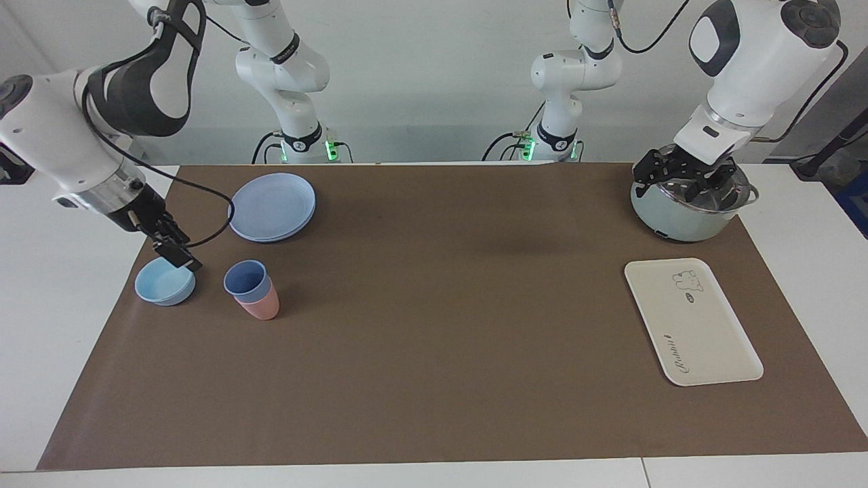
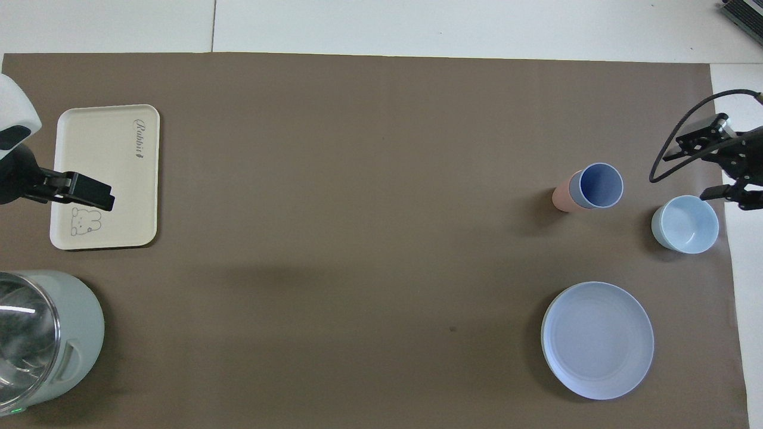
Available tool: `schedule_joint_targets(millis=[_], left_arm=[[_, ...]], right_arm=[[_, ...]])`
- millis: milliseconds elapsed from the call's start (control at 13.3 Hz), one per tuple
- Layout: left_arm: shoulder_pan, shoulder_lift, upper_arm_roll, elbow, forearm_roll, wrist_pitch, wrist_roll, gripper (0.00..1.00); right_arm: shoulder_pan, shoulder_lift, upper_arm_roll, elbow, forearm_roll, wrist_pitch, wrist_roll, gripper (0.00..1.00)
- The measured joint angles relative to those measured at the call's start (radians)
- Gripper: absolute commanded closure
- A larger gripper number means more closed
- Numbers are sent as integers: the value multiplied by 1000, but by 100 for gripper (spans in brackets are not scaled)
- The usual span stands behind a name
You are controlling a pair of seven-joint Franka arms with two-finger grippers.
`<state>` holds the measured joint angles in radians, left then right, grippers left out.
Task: Place cup on tray
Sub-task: 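Move the right gripper over the blue cup and grasp its rim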
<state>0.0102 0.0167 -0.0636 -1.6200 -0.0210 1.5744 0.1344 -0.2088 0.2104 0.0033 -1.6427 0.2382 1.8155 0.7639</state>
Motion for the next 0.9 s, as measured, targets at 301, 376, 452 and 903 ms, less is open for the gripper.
schedule_joint_targets(millis=[301, 376, 452, 903], left_arm=[[0, 0, 0, 0, 0, 0, 0, 0], [0, 0, 0, 0, 0, 0, 0, 0], [0, 0, 0, 0, 0, 0, 0, 0], [0, 0, 0, 0, 0, 0, 0, 0]], right_arm=[[-24, 105, 0, 12, 74, 16, 69, 14], [-30, 131, 0, 13, 96, 28, 70, 14], [-34, 160, 0, 16, 105, 36, 70, 14], [-43, 338, 0, 74, 201, 51, 71, 13]])
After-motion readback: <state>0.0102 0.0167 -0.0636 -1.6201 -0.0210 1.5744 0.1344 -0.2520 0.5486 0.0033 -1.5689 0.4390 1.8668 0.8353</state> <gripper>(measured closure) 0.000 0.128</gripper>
